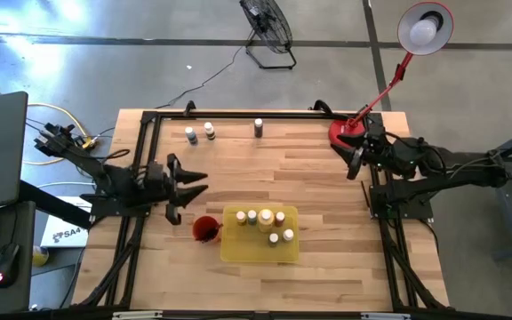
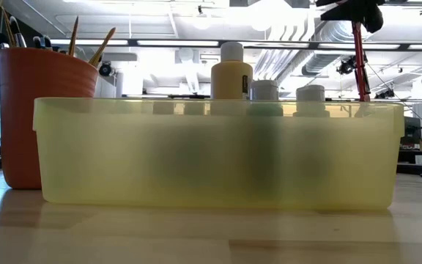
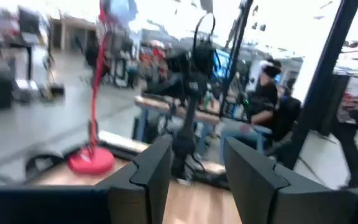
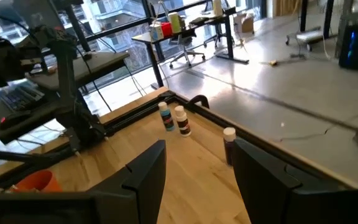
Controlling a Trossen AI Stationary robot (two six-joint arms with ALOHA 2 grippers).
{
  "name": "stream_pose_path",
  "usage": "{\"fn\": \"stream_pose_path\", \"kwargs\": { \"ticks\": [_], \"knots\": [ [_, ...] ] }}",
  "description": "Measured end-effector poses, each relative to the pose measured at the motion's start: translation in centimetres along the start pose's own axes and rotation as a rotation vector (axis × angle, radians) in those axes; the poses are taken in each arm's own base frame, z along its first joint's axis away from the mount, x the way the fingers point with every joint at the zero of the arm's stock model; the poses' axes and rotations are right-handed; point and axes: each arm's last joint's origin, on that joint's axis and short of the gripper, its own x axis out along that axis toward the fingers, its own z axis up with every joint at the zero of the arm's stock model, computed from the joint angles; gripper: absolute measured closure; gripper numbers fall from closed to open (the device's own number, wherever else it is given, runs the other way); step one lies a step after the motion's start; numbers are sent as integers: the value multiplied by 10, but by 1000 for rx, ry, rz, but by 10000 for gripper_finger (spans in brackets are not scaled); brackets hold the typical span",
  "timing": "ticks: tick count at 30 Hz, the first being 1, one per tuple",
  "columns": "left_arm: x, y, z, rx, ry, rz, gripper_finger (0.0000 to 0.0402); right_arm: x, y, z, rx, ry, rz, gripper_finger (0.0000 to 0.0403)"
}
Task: Pick & Place Paint Supplies
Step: Put the blue paint bottle into the yellow bin
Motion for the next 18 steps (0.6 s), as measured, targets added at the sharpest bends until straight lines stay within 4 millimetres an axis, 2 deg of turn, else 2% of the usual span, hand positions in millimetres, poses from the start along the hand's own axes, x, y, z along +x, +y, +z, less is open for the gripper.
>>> {"fn": "stream_pose_path", "kwargs": {
  "ticks": [4,13,18],
  "knots": [
    [-4,4,13,89,-83,78,256,2,1,-1,48,8,-4,229],
    [-15,22,36,126,-98,524,256,13,6,-7,23,46,-20,229],
    [-22,27,70,184,-27,750,257,16,8,-9,15,65,-8,229]
  ]
}}
